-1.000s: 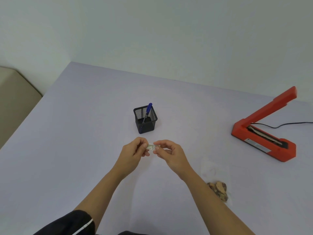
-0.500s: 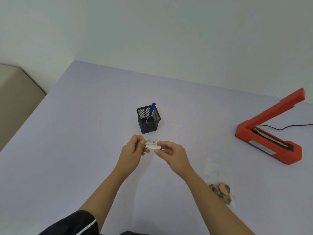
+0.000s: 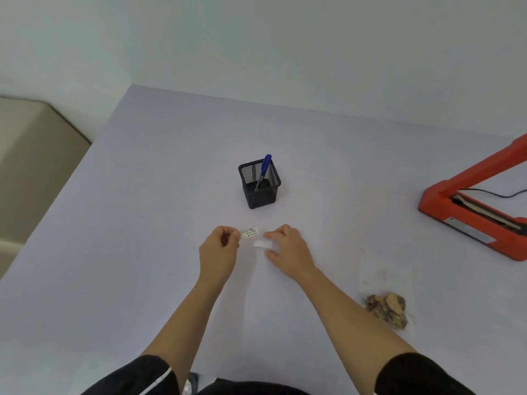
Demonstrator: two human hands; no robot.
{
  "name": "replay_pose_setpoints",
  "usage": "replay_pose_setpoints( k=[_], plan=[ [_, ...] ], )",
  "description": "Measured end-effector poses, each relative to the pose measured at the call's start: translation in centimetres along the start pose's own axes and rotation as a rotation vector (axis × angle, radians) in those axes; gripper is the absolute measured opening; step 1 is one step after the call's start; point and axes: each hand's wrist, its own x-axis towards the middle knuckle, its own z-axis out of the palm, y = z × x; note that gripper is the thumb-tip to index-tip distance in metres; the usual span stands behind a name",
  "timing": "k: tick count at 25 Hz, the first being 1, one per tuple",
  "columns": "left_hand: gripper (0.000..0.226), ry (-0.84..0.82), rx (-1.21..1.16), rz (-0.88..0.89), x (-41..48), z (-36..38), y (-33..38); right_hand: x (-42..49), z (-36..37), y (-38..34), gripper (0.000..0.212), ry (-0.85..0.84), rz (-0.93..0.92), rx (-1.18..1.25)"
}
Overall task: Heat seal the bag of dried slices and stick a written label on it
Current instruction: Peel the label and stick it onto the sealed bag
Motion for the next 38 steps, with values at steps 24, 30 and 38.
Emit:
replay_pose_setpoints(
  k=[24, 30, 38],
  plan=[
    [0.009, -0.480, 0.398, 0.169, -9.7, 25.4, 3.1, -13.2, -11.3, 21.9, 0.028, 0.250, 0.306, 0.345],
    [0.009, -0.476, 0.420, 0.185, -9.7, 25.5, 2.4, -13.3, -11.0, 22.7, 0.026, 0.289, 0.268, 0.409],
    [0.012, -0.410, 0.487, 0.294, -10.3, 26.0, 2.2, -12.8, -10.2, 22.2, 0.026, 0.341, 0.305, 0.436]
  ],
)
